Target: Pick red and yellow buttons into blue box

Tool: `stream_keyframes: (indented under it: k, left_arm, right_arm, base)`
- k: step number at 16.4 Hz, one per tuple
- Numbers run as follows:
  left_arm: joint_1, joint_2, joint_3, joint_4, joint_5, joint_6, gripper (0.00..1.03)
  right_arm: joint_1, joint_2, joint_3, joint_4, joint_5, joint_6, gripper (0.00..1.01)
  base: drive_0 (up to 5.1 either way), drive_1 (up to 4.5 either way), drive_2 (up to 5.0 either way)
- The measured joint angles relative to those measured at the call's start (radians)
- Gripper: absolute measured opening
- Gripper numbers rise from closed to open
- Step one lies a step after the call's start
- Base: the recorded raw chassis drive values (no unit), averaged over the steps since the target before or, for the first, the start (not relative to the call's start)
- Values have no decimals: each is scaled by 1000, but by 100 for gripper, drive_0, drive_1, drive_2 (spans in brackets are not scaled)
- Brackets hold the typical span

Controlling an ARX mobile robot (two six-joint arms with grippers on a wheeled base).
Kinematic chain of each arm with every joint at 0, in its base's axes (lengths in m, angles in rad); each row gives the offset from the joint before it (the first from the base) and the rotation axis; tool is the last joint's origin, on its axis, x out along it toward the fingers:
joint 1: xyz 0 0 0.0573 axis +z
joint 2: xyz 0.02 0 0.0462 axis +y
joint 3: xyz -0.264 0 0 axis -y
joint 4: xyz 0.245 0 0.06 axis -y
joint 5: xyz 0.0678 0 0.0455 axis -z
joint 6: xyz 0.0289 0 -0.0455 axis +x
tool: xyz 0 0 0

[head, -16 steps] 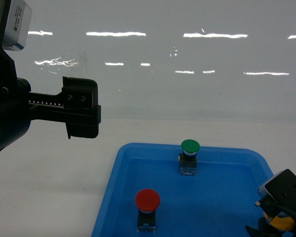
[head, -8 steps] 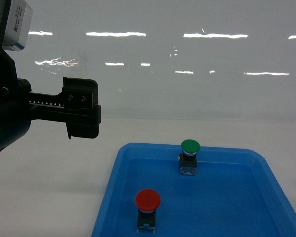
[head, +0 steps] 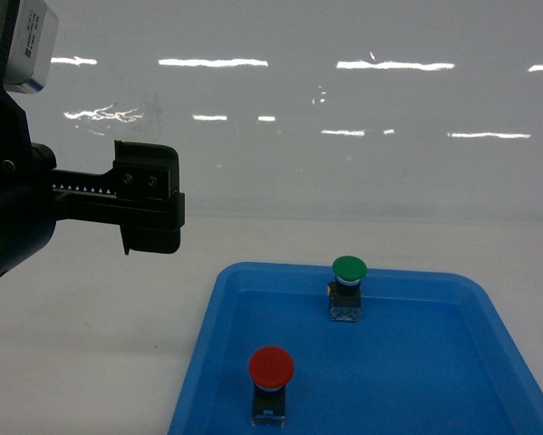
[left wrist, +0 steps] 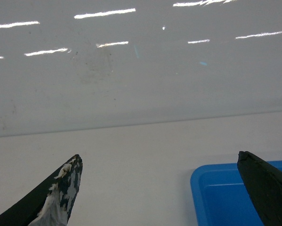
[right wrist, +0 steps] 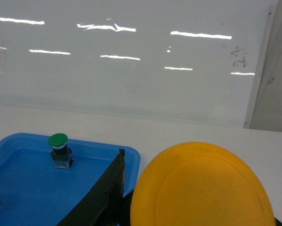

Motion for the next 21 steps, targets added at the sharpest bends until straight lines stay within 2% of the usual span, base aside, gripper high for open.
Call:
stream_keyframes:
  k: [2,3,4,5,7,13,15,19,20,21]
  left_arm:
    - [0,0,0,0,0,0,98]
    - [0,0,0,0,0,0,98]
    - [0,0,0,0,0,0,98]
    - [0,0,0,0,0,0,98]
    - [0,0,0,0,0,0,98]
    - [-3,0,0,0,0,1,98]
    - [-10,0,18,-52,25,-9,98]
    - [-26,20,101,-160,114,-80,98]
    - [-36,73,190,-236,202,-142,98]
    - [-55,138,262,-307,238,-177,98]
  right_arm:
    - [-87,-303,0,-308,-74,0,40]
    - [-131,-395,0,-410,-106,-2,39]
    - [-136,-422,-1,-436,-116,-11,39]
    - [-149,-412,-1,-422,-159,-35,39]
    - [-162,-412,-1,-421,-158,-40,39]
    - [-160,-412,-1,-421,-159,-48,39]
    - [-160,-412,-1,-421,-159,-48,39]
    - [-160,-412,-1,-421,-159,-48,39]
    - [-160,-412,-1,-421,-159,-48,39]
    - [-160,-412,-1,-421,-159,-48,39]
  base:
    - [0,0,0]
    - [0,0,0]
    - [0,0,0]
    - [0,0,0]
    - [0,0,0]
    - [0,0,0]
    - [0,0,0]
    - [0,0,0]
    - [0,0,0]
    - [0,0,0]
